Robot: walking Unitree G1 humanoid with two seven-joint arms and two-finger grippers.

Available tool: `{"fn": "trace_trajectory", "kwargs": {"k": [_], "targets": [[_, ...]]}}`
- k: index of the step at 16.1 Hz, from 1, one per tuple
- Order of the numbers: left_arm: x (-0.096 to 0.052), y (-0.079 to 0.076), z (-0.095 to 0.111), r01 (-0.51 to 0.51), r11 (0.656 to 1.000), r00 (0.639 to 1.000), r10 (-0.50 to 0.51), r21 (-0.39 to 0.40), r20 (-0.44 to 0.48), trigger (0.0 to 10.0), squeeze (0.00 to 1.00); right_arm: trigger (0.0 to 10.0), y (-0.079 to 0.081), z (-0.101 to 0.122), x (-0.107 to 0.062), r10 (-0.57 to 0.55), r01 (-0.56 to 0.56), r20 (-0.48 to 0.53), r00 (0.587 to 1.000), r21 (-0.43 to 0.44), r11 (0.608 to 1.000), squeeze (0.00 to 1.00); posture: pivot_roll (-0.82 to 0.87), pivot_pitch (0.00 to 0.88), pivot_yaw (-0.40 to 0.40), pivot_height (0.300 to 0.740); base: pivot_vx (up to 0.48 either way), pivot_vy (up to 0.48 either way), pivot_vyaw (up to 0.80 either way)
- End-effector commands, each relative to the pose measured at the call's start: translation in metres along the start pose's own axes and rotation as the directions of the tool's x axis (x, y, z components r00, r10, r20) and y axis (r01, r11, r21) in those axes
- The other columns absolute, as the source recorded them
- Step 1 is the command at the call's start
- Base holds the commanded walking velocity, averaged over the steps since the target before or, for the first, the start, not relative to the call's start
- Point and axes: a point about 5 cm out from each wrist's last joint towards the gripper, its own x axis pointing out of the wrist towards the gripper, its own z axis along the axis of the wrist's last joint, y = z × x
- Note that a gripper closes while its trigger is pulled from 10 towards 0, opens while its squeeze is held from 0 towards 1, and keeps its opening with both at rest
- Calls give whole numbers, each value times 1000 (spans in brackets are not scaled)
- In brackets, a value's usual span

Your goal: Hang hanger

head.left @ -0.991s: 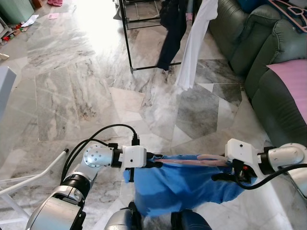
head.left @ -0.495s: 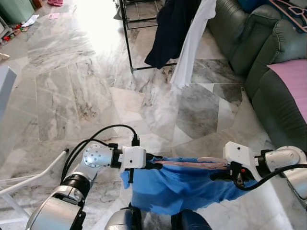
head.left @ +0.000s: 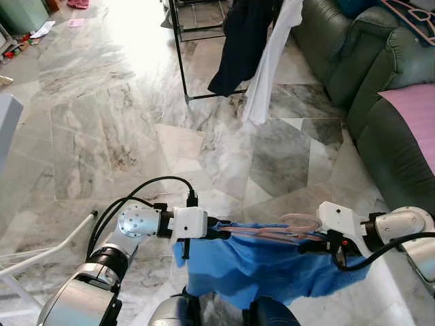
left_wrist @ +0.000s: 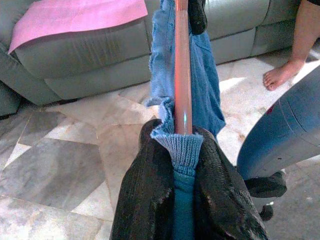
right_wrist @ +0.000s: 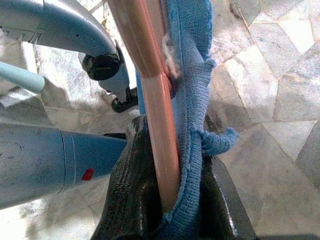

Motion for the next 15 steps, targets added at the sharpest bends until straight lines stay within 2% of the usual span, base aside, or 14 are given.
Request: {"fn": "trace_trajectory", "kwargs": {"k": [1, 4, 5, 6, 12, 15], "targets": [[1, -3, 0, 6, 1000, 1000, -6, 4, 10, 10000, 0, 0, 1, 0, 1, 17, -17, 8, 1000, 6, 1000, 0, -226, 230, 70, 740, 0, 0, 0], [1, -4, -2, 6, 1000, 1000, -6, -18, 9, 10000, 0, 0, 2, 0, 2, 11, -12, 17, 1000, 13, 1000, 0, -231, 233, 70, 740, 0, 0, 0], [2, -3, -2, -29, 999, 999, 29, -32, 15, 10000, 141, 0, 3, -1, 3, 10, -11, 20, 1000, 16, 1000, 0, -233, 230, 70, 740, 0, 0, 0], [3, -3, -2, -60, 998, 998, 61, -35, 17, 10000, 1000, 0, 4, -2, 4, 7, -7, 27, 1000, 22, 1000, 0, -235, 227, 70, 740, 0, 0, 0], [4, -5, -4, -95, 995, 995, 96, 19, -14, 10000, 1000, 0, 4, -3, 8, -7, 6, 36, 999, 33, 999, 0, -239, 221, 67, 740, 0, 0, 0], [3, 2, -4, -192, 980, 981, 193, 52, -31, 10000, 1000, 0, 5, -5, 14, -42, 39, 46, 998, 48, 998, 0, -236, 215, 64, 740, 0, 0, 0]]}}
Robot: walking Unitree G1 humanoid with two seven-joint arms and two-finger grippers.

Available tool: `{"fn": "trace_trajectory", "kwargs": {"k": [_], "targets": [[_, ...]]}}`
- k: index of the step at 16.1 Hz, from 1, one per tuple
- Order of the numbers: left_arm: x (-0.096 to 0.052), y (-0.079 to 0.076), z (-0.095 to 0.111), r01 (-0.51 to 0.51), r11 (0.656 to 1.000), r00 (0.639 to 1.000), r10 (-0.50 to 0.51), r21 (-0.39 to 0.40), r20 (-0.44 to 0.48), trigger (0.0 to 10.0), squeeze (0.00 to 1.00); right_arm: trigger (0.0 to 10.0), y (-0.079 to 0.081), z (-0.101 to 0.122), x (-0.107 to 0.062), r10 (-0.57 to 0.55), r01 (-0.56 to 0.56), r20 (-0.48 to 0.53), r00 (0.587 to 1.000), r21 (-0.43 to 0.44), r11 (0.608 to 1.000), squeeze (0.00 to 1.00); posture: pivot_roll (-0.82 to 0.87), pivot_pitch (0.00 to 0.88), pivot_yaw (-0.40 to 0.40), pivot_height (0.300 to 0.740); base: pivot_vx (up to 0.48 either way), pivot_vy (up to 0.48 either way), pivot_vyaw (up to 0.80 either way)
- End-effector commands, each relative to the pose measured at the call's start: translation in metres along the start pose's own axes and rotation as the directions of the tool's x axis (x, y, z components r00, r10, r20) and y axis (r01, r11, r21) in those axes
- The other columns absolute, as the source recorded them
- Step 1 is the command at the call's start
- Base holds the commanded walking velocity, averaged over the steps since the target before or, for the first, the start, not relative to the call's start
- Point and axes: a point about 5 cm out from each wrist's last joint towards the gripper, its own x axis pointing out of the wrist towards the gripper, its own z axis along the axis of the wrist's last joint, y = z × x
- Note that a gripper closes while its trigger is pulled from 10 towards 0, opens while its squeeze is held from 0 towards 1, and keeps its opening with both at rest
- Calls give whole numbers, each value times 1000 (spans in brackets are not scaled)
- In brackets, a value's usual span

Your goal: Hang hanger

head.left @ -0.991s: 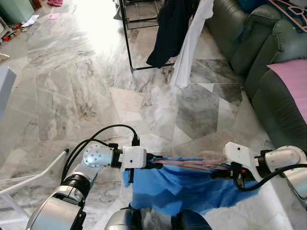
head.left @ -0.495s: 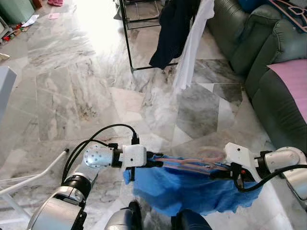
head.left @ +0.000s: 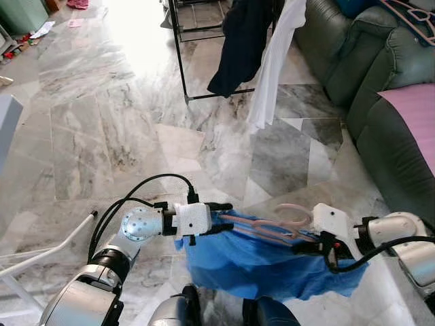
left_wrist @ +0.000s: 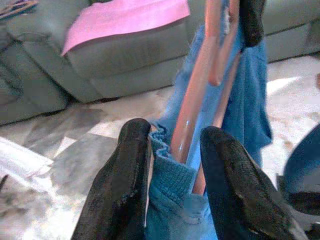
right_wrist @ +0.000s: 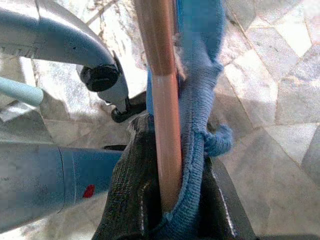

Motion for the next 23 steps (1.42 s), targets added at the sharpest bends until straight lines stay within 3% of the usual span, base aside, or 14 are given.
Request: {"fn": "trace_trajectory", "kwargs": {"k": [1, 5, 7, 8, 9, 10, 11, 13, 15, 16, 19, 20, 21, 23], "targets": [[-3, -2, -4, -4, 1000, 1000, 4, -4, -25, 10000, 1000, 0, 1, -3, 1, -15, 15, 8, 1000, 9, 1000, 0, -234, 213, 63, 740, 0, 0, 0], [-7, 8, -2, -78, 997, 997, 78, 25, -18, 10000, 1000, 0, 1, -6, 15, -64, 63, 25, 998, 35, 997, 0, -228, 203, 60, 740, 0, 0, 0], [-11, 9, -6, -114, 994, 993, 113, -6, -43, 10000, 1000, 0, 2, -9, 25, -102, 100, 34, 994, 57, 993, 0, -230, 199, 58, 740, 0, 0, 0], [-14, 12, -11, -179, 983, 981, 176, -44, -79, 10000, 1000, 0, 0, -13, 30, -155, 153, 25, 988, 72, 986, 0, -232, 197, 59, 740, 0, 0, 0], [-19, 18, -20, -323, 936, 942, 304, -138, -142, 10000, 1000, 0, -3, -20, 37, -242, 241, 3, 970, 97, 966, 0, -232, 197, 59, 740, 0, 0, 0], [-21, 19, -23, -359, 920, 928, 335, -158, -163, 10000, 1000, 0, -4, -22, 39, -268, 267, -4, 963, 107, 958, 0, -235, 192, 60, 740, 0, 0, 0], [-26, 20, -30, -435, 879, 893, 392, -196, -221, 10000, 1000, 0, -5, -26, 43, -310, 308, -9, 951, 136, 941, 0, -235, 192, 60, 740, 0, 0, 0], [-42, 12, -53, -638, 695, 763, 513, -332, -393, 10000, 1000, 0, -6, -36, 53, -429, 426, -36, 902, 222, 877, 0, -235, 182, 54, 740, 0, 0, 0], [-54, 3, -69, -760, 526, 647, 550, -382, -528, 10000, 1000, 0, -5, -41, 62, -494, 484, -44, 868, 291, 825, 0, -235, 174, 52, 740, 0, 0, 0], [-56, -1, -72, -782, 495, 619, 550, -378, -561, 10000, 1000, 0, -5, -42, 65, -513, 502, -51, 857, 314, 806, 0, -232, 167, 44, 740, 0, 0, 0], [-61, -22, -87, -863, 351, 502, 505, -365, -702, 10000, 1000, 0, -2, -52, 78, -599, 582, -107, 794, 422, 695, 0, -228, 152, 32, 740, 0, 0, 0], [-61, -25, -88, -868, 338, 493, 495, -365, -715, 10000, 1000, 0, -2, -54, 80, -606, 589, -117, 787, 434, 681, 0, -228, 144, 27, 740, 0, 0, 0], [-64, -49, -96, -885, 280, 461, 428, -372, -777, 10000, 1000, 0, 4, -60, 91, -640, 616, -158, 752, 516, 595, 0, -228, 128, 20, 740, 0, 0, 0], [-68, -67, -102, -901, 240, 429, 380, -361, -819, 10000, 1000, 0, 11, -67, 99, -651, 638, -212, 729, 554, 534, 0, -229, 119, 16, 740, 0, 0, 0]]}}
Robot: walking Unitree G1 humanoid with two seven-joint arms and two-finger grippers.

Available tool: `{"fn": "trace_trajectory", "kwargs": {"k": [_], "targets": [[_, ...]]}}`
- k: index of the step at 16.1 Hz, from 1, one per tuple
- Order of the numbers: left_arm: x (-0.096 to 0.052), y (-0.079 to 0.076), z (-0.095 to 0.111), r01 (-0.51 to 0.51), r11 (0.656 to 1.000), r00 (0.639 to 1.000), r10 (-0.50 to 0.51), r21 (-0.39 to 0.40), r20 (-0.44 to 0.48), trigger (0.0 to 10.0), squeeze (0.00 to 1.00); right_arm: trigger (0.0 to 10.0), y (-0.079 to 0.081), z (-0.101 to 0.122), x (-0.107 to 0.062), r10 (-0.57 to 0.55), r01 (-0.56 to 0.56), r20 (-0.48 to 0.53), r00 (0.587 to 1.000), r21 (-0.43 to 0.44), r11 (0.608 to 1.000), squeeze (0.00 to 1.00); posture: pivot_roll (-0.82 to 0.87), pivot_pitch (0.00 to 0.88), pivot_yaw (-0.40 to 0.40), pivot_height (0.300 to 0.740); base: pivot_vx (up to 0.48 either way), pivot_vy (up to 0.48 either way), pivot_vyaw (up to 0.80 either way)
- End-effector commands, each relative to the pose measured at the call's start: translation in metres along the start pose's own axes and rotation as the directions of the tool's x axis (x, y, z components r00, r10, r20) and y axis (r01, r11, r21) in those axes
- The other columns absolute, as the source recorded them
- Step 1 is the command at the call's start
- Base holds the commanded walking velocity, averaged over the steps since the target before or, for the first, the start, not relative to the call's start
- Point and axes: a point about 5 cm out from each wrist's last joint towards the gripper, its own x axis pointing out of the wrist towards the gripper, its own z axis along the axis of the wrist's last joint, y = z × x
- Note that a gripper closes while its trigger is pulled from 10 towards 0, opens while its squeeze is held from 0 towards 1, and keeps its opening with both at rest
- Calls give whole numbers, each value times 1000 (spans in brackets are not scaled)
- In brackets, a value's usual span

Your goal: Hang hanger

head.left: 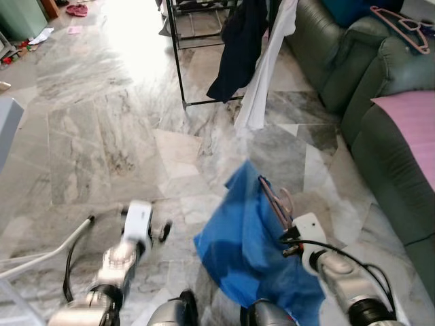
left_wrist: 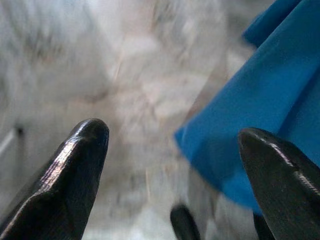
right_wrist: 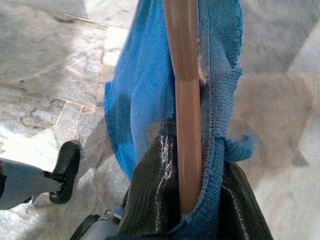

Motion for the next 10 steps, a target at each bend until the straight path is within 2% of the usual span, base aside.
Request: {"fn": "trace_trajectory", "kwargs": {"k": [1, 2, 4, 7, 8, 10], "targets": [[-6, 3, -18, -28, 999, 997, 26, -18, -70, 10000, 1000, 0, 3, -11, 0, -32, 33, -21, 999, 57, 998, 0, -227, 109, 12, 740, 0, 0, 0], [-8, 1, -26, -19, 1000, 995, 18, -2, -95, 10000, 1000, 0, 6, -17, 0, -38, 41, -33, 999, 101, 994, 0, -227, 109, 12, 740, 0, 0, 0], [-12, -1, -39, -32, 998, 990, 24, -55, -140, 10000, 1000, 0, 8, -27, 0, -82, 92, -54, 995, 229, 969, 0, -226, 100, 6, 740, 0, 0, 0], [-14, -13, -49, 8, 997, 983, -22, -76, -184, 10000, 1000, 0, 16, -38, 0, -103, 122, -82, 991, 279, 953, 0, -212, 81, -11, 740, 0, 0, 0], [-16, -17, -55, 9, 997, 977, -24, -72, -212, 10000, 0, 0, 31, -46, 1, -79, 105, -107, 991, 270, 957, 0, -206, 52, -21, 740, 0, 0, 0], [-17, -21, -59, 23, 998, 972, -36, -61, -231, 10000, 0, 0, 42, -49, 2, -55, 82, -111, 992, 252, 964, 0, -206, 29, -22, 740, 0, 0, 0]]}}
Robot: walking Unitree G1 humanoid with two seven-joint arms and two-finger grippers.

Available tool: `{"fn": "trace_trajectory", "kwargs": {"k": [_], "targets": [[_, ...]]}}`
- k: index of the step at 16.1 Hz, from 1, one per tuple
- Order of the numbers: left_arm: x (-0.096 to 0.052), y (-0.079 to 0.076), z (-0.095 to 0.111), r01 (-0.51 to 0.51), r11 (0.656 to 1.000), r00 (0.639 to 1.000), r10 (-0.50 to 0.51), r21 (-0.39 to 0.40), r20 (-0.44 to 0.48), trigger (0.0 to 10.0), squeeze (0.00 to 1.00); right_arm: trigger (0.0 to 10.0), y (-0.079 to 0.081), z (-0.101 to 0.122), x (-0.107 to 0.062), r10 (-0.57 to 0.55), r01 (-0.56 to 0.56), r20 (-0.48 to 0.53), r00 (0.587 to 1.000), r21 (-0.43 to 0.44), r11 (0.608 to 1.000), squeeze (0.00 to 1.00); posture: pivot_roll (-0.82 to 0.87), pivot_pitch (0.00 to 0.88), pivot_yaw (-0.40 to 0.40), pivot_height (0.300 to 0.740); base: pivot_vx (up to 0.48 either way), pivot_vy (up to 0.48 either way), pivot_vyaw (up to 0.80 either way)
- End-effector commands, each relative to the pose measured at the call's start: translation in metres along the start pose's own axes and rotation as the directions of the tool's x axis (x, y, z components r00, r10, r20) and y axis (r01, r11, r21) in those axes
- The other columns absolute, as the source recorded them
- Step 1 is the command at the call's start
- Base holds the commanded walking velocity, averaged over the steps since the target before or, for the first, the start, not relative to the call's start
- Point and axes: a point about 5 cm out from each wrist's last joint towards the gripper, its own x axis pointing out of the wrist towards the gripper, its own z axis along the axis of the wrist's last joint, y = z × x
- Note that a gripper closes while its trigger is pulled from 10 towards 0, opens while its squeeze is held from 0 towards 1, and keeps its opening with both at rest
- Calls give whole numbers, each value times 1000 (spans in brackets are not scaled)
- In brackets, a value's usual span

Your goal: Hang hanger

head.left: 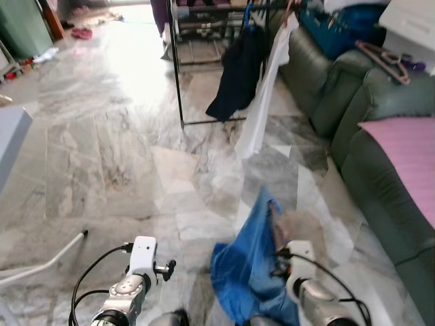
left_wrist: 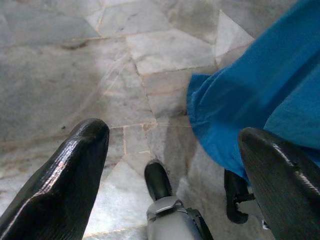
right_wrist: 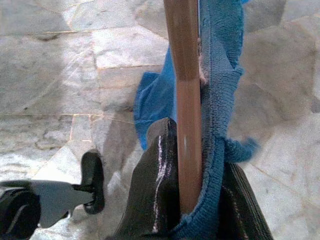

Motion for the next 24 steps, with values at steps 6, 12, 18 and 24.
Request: {"fn": "trace_trajectory", "kwargs": {"k": [6, 12, 18, 24], "targets": [[-3, 4, -9, 42, 998, 997, -39, 50, -60, 10000, 0, 10000, 21, 2, 3, 16, -21, 62, 998, 75, 997, 0, -211, 33, 5, 740, 40, 0, 0], [-3, -4, -14, 81, 995, 994, -76, 55, -76, 10000, 0, 10000, 29, 12, 5, 56, -64, 115, 992, 74, 995, 0, -224, 49, 11, 740, 289, 0, 0], [-3, -6, -16, 73, 996, 995, -69, 58, -71, 10000, 0, 10000, 34, 29, 7, 115, -123, 175, 978, 35, 992, 0, -223, 55, 3, 740, 339, 0, 396], [2, 3, 14, 15, 1000, 999, -16, 16, 50, 10000, 0, 10000, 42, 50, 6, 182, -180, 265, 947, -31, 983, 0, -220, 73, -3, 740, 339, 0, 305]]}}
